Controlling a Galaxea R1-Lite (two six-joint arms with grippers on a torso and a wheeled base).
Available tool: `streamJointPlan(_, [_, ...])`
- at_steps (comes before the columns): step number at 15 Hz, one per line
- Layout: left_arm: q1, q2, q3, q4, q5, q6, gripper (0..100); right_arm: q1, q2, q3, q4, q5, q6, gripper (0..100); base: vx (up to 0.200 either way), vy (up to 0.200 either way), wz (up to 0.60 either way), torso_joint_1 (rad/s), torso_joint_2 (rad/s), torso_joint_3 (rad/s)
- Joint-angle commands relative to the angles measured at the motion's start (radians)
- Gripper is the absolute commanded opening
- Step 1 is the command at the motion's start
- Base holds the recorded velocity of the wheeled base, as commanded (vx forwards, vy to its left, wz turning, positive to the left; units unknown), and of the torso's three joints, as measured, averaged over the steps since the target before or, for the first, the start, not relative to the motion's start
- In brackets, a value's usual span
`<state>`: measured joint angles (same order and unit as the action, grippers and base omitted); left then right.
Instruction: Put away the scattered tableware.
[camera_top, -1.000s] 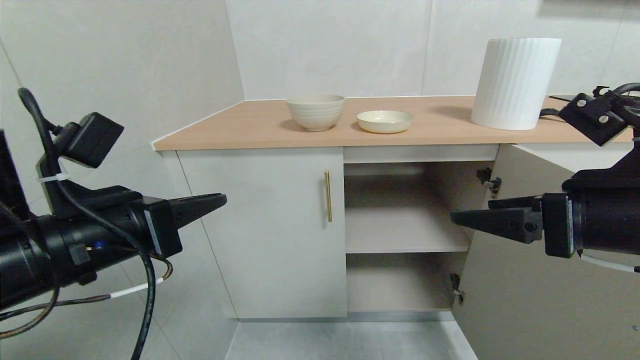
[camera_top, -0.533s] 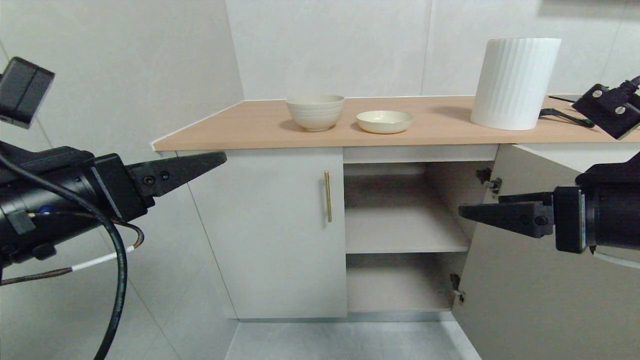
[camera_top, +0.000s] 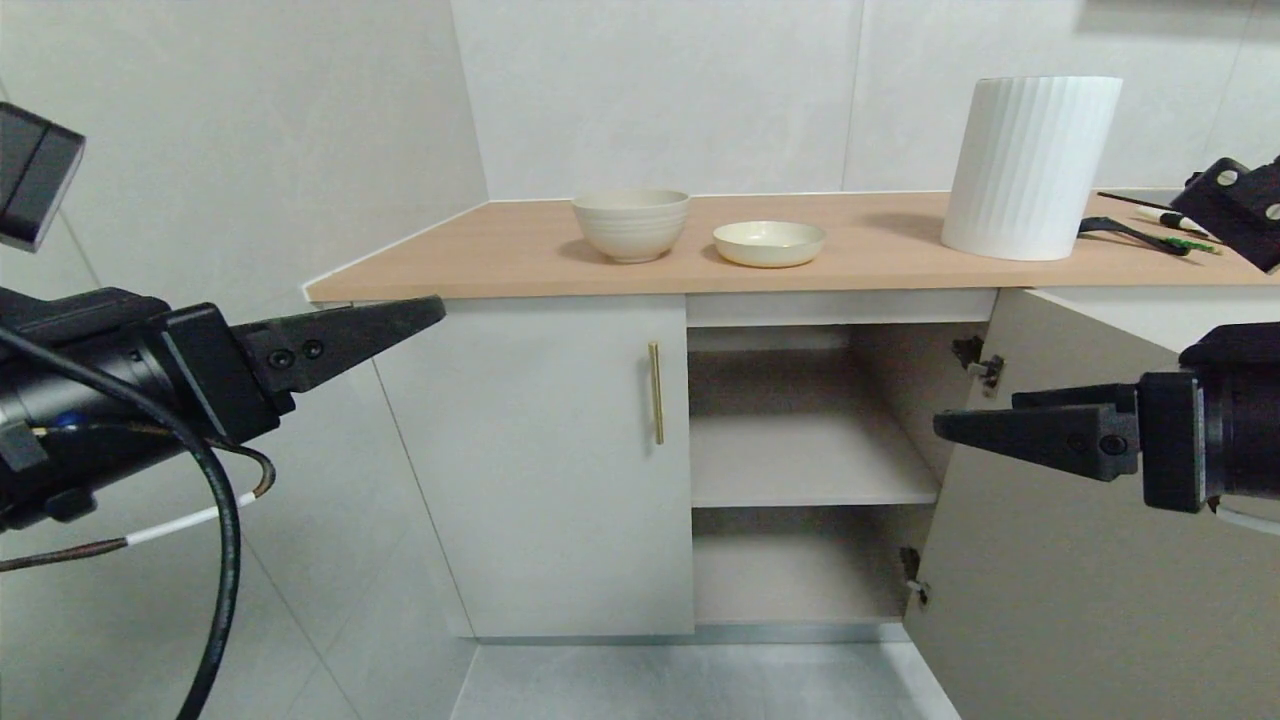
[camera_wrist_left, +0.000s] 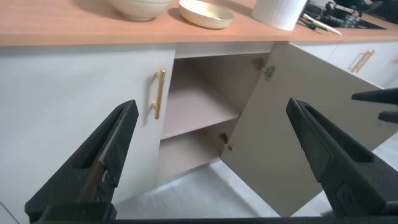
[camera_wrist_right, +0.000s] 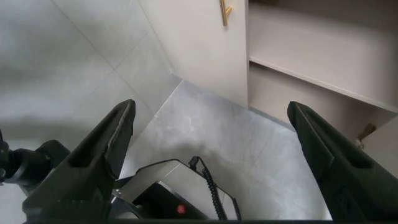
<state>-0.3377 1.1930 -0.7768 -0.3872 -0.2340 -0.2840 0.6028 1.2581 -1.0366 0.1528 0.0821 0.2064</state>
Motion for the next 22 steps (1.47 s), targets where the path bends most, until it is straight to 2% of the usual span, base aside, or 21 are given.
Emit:
streamJointPlan(1, [0.0, 0.002, -0.002, 0.001, -0.007, 0.0, 100, 0.002, -0.005, 0.0, -0.001, 0.004, 0.001, 100, 0.2, 0.0, 0.0, 0.002, 0.01, 0.007])
streamJointPlan(7, [0.002, 0.004, -0.002, -0.001, -0.016, -0.001, 100, 0.003, -0.014, 0.016, -0.002, 0.008, 0.004, 100, 0.2, 0.0, 0.0, 0.002, 0.0, 0.004])
streamJointPlan(10, [0.002, 0.004, -0.002, 0.001, -0.016, -0.001, 100, 0.002, -0.045, 0.04, -0.009, 0.082, 0.004, 100, 0.2, 0.0, 0.0, -0.001, 0.0, 0.001])
streamJointPlan(22, [0.002, 0.011, 0.001, -0.001, -0.018, -0.006, 100, 0.0, -0.029, 0.063, -0.03, 0.094, -0.005, 100, 0.0, 0.0, 0.0, 0.0, 0.0, 0.0])
